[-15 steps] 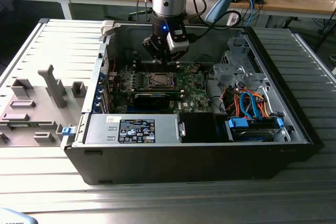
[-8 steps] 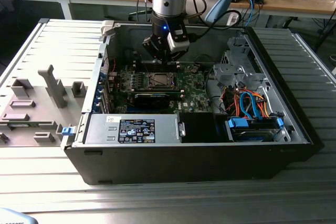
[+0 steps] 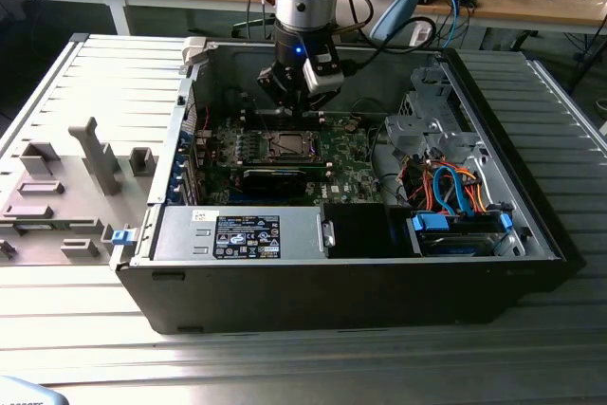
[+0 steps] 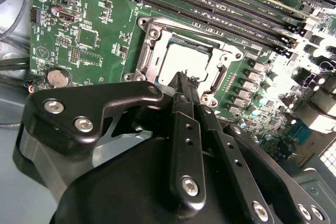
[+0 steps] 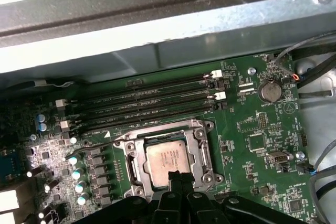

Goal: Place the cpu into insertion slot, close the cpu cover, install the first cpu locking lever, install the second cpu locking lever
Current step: 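Install the first cpu locking lever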

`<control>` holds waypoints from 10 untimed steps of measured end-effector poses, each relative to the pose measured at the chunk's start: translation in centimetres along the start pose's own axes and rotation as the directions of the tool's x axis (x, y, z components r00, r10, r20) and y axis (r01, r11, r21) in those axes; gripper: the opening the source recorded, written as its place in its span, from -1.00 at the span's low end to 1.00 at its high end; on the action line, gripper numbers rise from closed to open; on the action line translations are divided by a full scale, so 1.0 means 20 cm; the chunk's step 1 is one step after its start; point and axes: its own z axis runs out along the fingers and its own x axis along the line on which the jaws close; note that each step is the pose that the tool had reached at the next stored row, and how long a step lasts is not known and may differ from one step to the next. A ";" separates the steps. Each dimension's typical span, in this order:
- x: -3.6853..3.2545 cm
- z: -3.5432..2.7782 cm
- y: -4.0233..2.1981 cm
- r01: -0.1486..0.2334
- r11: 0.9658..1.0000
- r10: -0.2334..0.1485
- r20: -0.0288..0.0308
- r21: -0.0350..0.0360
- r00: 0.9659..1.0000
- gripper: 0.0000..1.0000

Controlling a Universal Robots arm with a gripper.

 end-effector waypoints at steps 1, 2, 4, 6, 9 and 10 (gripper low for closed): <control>0.000 0.000 0.000 0.002 1.000 -0.002 0.000 0.000 1.000 -0.79; 0.000 0.000 0.000 0.004 1.000 -0.004 0.000 0.000 1.000 -0.79; 0.000 0.000 0.000 0.008 1.000 -0.008 0.000 0.000 1.000 -0.79; 0.000 0.000 0.000 0.012 1.000 -0.012 0.000 0.000 1.000 -0.79; 0.000 0.000 0.000 0.018 1.000 -0.018 0.001 0.000 1.000 -0.79; 0.000 0.000 0.000 0.021 1.000 -0.021 0.001 0.000 1.000 -0.79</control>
